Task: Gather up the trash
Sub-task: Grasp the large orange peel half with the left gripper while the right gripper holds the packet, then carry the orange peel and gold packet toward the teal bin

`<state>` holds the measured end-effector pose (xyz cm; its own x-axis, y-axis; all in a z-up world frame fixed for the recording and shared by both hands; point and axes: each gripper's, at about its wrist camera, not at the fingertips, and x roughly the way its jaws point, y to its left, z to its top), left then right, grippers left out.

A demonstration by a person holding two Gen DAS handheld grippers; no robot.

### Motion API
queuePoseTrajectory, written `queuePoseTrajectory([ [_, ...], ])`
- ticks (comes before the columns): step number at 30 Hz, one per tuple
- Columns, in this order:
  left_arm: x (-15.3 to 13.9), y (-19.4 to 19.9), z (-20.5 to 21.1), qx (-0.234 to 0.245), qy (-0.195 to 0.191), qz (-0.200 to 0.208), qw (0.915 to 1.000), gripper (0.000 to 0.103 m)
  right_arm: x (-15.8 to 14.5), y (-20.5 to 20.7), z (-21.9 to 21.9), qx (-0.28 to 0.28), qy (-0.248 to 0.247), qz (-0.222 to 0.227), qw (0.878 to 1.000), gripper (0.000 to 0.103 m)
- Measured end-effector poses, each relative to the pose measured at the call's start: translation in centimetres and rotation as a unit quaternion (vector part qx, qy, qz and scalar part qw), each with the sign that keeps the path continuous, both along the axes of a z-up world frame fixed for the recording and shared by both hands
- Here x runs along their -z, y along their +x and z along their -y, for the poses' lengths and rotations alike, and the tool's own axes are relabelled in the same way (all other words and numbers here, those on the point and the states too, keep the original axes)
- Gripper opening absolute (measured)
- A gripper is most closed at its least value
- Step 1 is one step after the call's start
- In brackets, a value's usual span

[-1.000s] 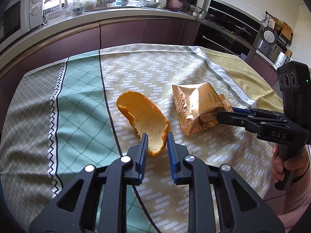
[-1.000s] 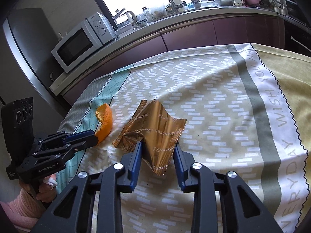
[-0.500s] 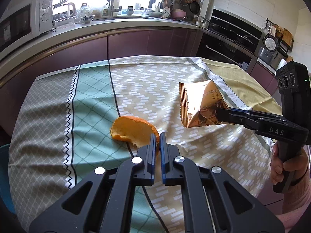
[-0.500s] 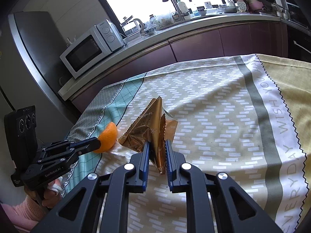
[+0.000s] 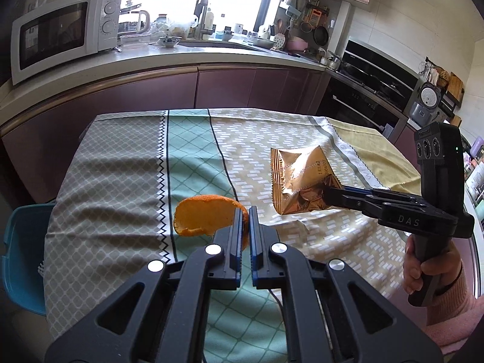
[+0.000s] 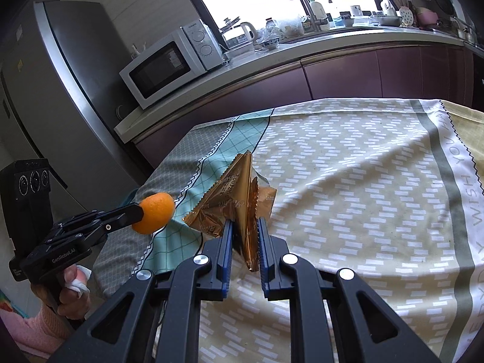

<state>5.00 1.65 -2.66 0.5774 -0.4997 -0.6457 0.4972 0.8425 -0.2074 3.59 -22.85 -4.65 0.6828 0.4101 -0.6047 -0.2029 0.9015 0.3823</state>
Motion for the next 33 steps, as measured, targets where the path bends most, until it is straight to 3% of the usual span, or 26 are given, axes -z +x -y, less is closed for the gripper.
queuePoseTrajectory([
  [33, -2.5, -1.7, -12.3, -0.118, -0.013, 0.026, 0.9926, 0.004, -1.3, 3.6, -14.9, -0.157, -0.023, 0.010, 0.987, 0.014],
])
